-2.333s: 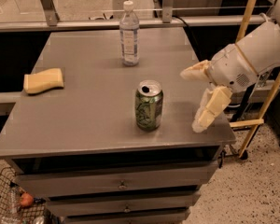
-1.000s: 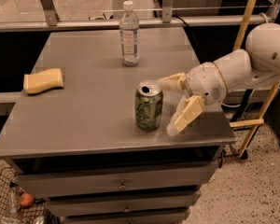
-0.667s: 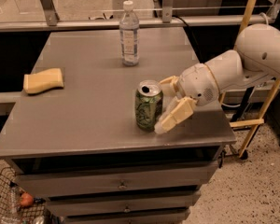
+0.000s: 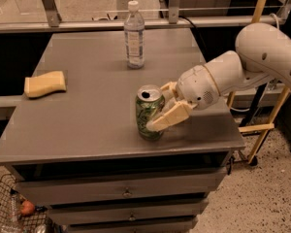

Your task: Knock green can over

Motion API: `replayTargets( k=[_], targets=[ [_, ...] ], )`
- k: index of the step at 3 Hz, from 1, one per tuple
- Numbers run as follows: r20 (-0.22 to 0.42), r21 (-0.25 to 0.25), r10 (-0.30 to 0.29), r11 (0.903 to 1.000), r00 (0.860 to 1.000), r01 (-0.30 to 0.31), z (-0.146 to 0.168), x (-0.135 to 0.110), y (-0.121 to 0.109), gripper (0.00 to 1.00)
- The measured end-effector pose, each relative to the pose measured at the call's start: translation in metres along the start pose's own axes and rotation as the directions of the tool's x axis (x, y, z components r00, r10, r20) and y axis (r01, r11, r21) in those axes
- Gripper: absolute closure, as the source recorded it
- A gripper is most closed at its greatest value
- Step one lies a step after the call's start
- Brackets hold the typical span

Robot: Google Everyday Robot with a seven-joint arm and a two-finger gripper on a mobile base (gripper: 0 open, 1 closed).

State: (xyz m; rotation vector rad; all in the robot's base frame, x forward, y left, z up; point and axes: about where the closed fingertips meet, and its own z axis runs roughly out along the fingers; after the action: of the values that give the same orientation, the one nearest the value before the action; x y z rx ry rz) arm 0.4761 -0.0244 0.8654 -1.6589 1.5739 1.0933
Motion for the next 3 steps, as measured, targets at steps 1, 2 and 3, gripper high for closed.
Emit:
replayTargets(
  k=[1, 2, 3],
  targets=[
    [-0.094, 0.045, -0.061, 0.9968, 0.994, 0.066, -0.014, -0.014, -0.007, 0.88],
    [-0.287, 0.090, -0.132, 0.9824, 0.949, 0.164, -0.025, -0.027, -0.016, 1.00],
    [-0.491, 0.078, -0.180, 0.9654, 0.852, 0.249, -0.018, -0.030, -0.020, 1.00]
  ],
)
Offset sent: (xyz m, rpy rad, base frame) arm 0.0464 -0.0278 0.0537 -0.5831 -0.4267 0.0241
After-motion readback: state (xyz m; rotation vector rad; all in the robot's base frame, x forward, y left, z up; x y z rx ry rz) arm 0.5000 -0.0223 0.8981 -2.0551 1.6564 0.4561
